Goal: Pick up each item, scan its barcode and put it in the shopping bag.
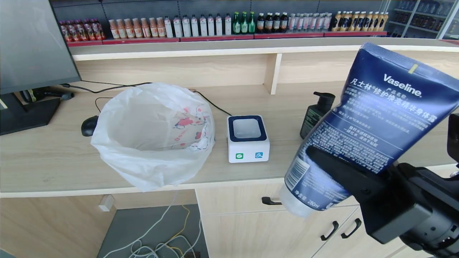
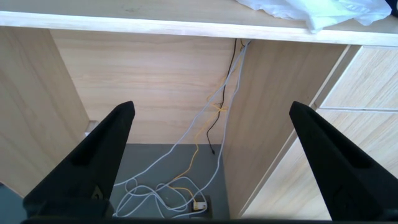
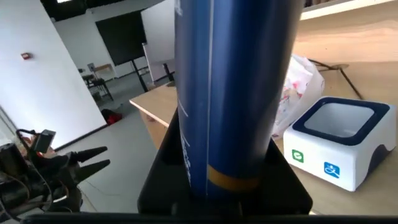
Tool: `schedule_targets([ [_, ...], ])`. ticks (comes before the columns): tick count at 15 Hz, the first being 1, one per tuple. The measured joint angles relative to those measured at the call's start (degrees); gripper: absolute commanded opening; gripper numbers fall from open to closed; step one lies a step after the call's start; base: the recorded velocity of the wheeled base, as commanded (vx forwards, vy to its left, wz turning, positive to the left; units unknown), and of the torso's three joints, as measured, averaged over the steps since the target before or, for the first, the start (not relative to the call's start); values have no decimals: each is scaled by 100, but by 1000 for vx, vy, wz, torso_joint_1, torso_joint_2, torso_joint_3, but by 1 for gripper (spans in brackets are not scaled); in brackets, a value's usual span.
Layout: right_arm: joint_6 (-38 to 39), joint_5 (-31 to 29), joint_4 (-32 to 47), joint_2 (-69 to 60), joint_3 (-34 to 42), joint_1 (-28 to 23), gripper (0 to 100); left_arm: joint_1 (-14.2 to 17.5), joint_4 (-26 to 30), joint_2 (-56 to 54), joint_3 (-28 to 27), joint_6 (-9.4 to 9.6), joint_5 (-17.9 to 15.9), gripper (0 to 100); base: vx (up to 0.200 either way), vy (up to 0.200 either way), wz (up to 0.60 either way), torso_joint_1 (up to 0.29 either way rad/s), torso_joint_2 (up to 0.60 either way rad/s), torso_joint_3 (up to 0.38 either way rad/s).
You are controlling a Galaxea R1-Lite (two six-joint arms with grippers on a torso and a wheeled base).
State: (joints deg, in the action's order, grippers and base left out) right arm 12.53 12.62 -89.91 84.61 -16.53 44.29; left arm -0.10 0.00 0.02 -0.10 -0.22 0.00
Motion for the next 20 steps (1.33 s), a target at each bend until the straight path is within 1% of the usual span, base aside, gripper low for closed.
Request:
schedule_targets([
  [3, -514, -24, 0, 129, -24, -333, 0, 2, 0, 0, 0, -2, 0, 100, 0, 0, 0, 0, 0, 0],
  [4, -769, -80, -4, 151, 13, -579, 0, 0, 0, 0, 0, 0, 0, 100, 0, 0, 0, 0, 0, 0],
  [5, -1033, -280, 0, 162, 66, -794, 0, -1, 0, 0, 0, 1, 0, 100, 0, 0, 0, 0, 0, 0],
  [7, -1246, -967, -1, 182, 123, -1001, 0, -1, 0, 0, 0, 0, 0, 100, 0, 0, 0, 0, 0, 0],
  [8, -1271, -1169, -1, 190, 132, -1020, 0, -1, 0, 0, 0, 0, 0, 100, 0, 0, 0, 0, 0, 0],
  [10, -1386, -2135, -4, 212, 134, -1058, 0, 0, 0, 0, 0, -2, 0, 100, 0, 0, 0, 0, 0, 0],
  [11, -1430, -2233, 0, 218, 129, -1045, 0, 2, 0, 0, 0, 0, 0, 100, 0, 0, 0, 0, 0, 0],
  [13, -1542, -2640, -4, 254, -37, -1041, 0, -4, 0, 0, 0, 0, 0, 100, 0, 0, 0, 0, 0, 0],
  [14, -1520, -2698, -6, 301, -168, -1014, 0, 0, 0, 0, 0, 0, 0, 100, 0, 0, 0, 0, 0, 0],
  [16, -1204, -2733, -1, 413, -354, -981, 0, -1, 0, 0, 0, 0, 0, 100, 0, 0, 0, 0, 0, 0],
  [20, -1178, -2731, -1, 555, -584, -978, 0, 2, 0, 0, 0, -2, 0, 100, 0, 0, 0, 0, 0, 0],
])
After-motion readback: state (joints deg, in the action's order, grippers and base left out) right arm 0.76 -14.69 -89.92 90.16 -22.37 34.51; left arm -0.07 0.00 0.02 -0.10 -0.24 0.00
